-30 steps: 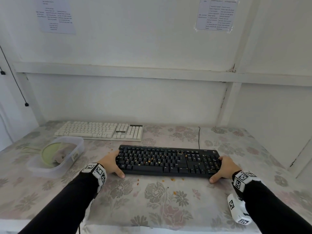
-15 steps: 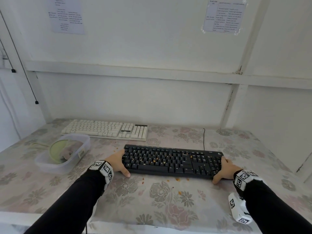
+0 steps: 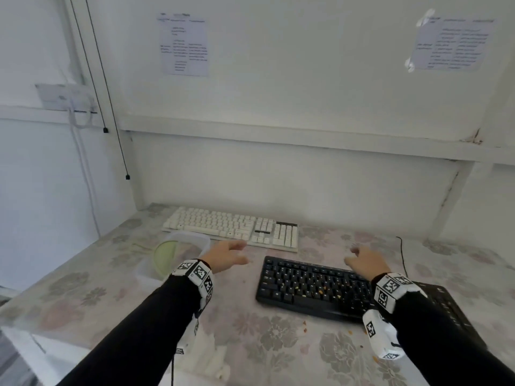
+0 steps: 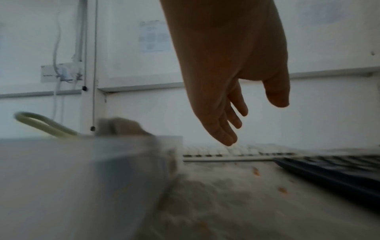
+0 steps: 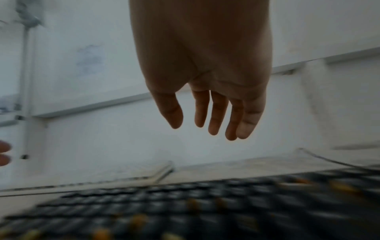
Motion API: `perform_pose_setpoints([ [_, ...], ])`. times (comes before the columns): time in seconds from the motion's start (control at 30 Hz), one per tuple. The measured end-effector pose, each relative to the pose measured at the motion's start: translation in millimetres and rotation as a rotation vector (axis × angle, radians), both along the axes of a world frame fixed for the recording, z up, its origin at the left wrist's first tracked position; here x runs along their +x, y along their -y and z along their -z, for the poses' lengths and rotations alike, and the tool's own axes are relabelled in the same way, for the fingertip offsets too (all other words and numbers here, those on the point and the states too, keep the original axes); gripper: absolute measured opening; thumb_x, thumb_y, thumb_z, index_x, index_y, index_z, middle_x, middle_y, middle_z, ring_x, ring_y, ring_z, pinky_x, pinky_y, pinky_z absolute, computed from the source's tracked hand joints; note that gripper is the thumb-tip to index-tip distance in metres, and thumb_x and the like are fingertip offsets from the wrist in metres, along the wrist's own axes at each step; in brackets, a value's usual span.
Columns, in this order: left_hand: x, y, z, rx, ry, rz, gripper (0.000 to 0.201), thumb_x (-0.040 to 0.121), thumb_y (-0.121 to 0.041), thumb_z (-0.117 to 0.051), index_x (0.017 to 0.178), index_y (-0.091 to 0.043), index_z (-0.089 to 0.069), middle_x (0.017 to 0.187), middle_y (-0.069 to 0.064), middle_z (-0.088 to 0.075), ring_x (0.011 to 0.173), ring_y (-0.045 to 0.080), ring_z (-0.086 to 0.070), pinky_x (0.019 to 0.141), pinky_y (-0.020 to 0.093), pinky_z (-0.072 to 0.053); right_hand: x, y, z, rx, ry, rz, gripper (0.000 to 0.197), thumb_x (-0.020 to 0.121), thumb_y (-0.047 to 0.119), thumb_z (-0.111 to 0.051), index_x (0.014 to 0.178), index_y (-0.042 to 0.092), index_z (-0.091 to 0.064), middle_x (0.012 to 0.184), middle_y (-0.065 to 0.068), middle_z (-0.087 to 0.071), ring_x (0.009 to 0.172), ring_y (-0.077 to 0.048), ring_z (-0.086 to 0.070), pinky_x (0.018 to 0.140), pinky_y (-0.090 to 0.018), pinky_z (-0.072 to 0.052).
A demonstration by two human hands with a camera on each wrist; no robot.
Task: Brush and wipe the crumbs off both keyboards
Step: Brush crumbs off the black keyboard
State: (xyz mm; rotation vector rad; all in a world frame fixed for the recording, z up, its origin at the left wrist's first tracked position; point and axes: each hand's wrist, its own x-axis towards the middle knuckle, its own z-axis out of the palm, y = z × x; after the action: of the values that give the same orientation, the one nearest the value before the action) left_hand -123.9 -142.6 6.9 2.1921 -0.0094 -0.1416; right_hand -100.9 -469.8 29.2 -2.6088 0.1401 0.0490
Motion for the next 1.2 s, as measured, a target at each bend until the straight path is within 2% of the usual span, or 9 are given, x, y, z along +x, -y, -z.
perform_pose_setpoints([
  [0.1,-0.8,-52.7,-19.8,-0.055,0.087,-0.118,0.053,0.086,-0.009,-0.067,0.136,-0.009,-0.049,0.135,0.006,-0.054,0.12,0.018,-0.053,0.095,0.022,-0.039,10.5,-80.5,-9.0,0.061,0.086,-0.112,0.036,0.088,0.014,-0.056,0.122,0.003,-0.055,0.125,-0.012,-0.058,0.116,-0.024,-0.053,0.097,-0.027,-0.039],
  [0.27,-7.9,-157.7,-35.2,-0.044,0.203,-0.364,0.044,0.09,-0.008,-0.061,0.133,-0.006,-0.052,0.131,0.008,-0.057,0.122,0.023,-0.053,0.1,0.028,-0.038,11.7,-216.2,-18.1,0.182,0.153,-0.299,0.026,0.086,0.013,-0.057,0.11,0.004,-0.062,0.112,-0.011,-0.064,0.11,-0.023,-0.056,0.1,-0.027,-0.038],
  [0.47,-13.8,-232.4,-9.9,-0.104,0.103,-0.516,0.041,0.096,-0.014,-0.054,0.135,0.001,-0.05,0.135,0.013,-0.053,0.126,0.027,-0.049,0.103,0.03,-0.034,-7.3,-338.0,-12.8,0.224,0.104,-0.597,0.026,0.081,0.01,-0.06,0.107,0.006,-0.062,0.092,-0.002,-0.058,0.087,-0.013,-0.053,0.06,-0.012,-0.037],
  [0.53,-10.5,-239.1,1.8,-0.231,-0.007,-0.514,0.035,0.099,-0.02,-0.049,0.129,-0.001,-0.053,0.126,0.012,-0.055,0.119,0.026,-0.051,0.098,0.033,-0.039,-13.1,-364.0,-8.6,0.224,0.045,-0.65,0.033,0.081,0.014,-0.063,0.113,0.007,-0.059,0.096,-0.005,-0.059,0.086,-0.012,-0.051,0.065,-0.013,-0.039],
  [0.6,-4.8,-240.1,12.9,-0.398,-0.126,-0.519,0.019,0.099,-0.022,-0.047,0.106,-0.008,-0.06,0.11,0.008,-0.058,0.096,0.019,-0.055,0.081,0.028,-0.041,-17.4,-381.7,-3.7,0.168,-0.015,-0.663,0.047,0.078,0.023,-0.069,0.12,0.01,-0.053,0.101,-0.003,-0.054,0.09,-0.014,-0.05,0.076,-0.022,-0.043],
  [0.7,0.0,-233.3,19.1,-0.571,-0.262,-0.498,0.015,0.092,-0.017,-0.055,0.077,-0.013,-0.057,0.081,0.002,-0.057,0.07,0.012,-0.053,0.065,0.025,-0.042,-21.4,-397.5,3.0,-0.097,-0.061,-0.666,0.065,0.074,0.038,-0.074,0.125,0.01,-0.046,0.113,-0.005,-0.055,0.103,-0.022,-0.054,0.09,-0.035,-0.046],
  [0.87,5.2,-221.5,19.3,-0.807,-0.33,-0.397,0.022,0.097,-0.02,-0.044,0.088,-0.01,-0.061,0.086,0.002,-0.06,0.07,0.016,-0.054,0.064,0.027,-0.044,-30.9,-404.8,3.9,-0.409,0.023,-0.668,0.044,0.084,0.034,-0.063,0.117,0.006,-0.055,0.108,-0.009,-0.06,0.103,-0.027,-0.058,0.087,-0.037,-0.048],
  [1.0,5.4,-219.3,18.3,-0.905,-0.344,-0.368,0.033,0.098,-0.026,-0.037,0.095,-0.007,-0.063,0.086,0.005,-0.058,0.073,0.019,-0.054,0.065,0.03,-0.044,-29.2,-400.7,7.9,-0.363,0.026,-0.608,0.034,0.094,0.022,-0.046,0.124,0.007,-0.05,0.124,-0.012,-0.055,0.115,-0.029,-0.053,0.095,-0.037,-0.042],
  [1.2,4.7,-217.8,21.2,-0.917,-0.361,-0.377,0.052,0.099,-0.037,-0.029,0.095,-0.003,-0.067,0.076,0.012,-0.066,0.074,0.025,-0.056,0.069,0.034,-0.045,-30.7,-407.0,16.6,-0.479,0.035,-0.629,0.039,0.094,0.023,-0.049,0.128,0.004,-0.045,0.127,-0.013,-0.051,0.12,-0.028,-0.048,0.1,-0.035,-0.037],
])
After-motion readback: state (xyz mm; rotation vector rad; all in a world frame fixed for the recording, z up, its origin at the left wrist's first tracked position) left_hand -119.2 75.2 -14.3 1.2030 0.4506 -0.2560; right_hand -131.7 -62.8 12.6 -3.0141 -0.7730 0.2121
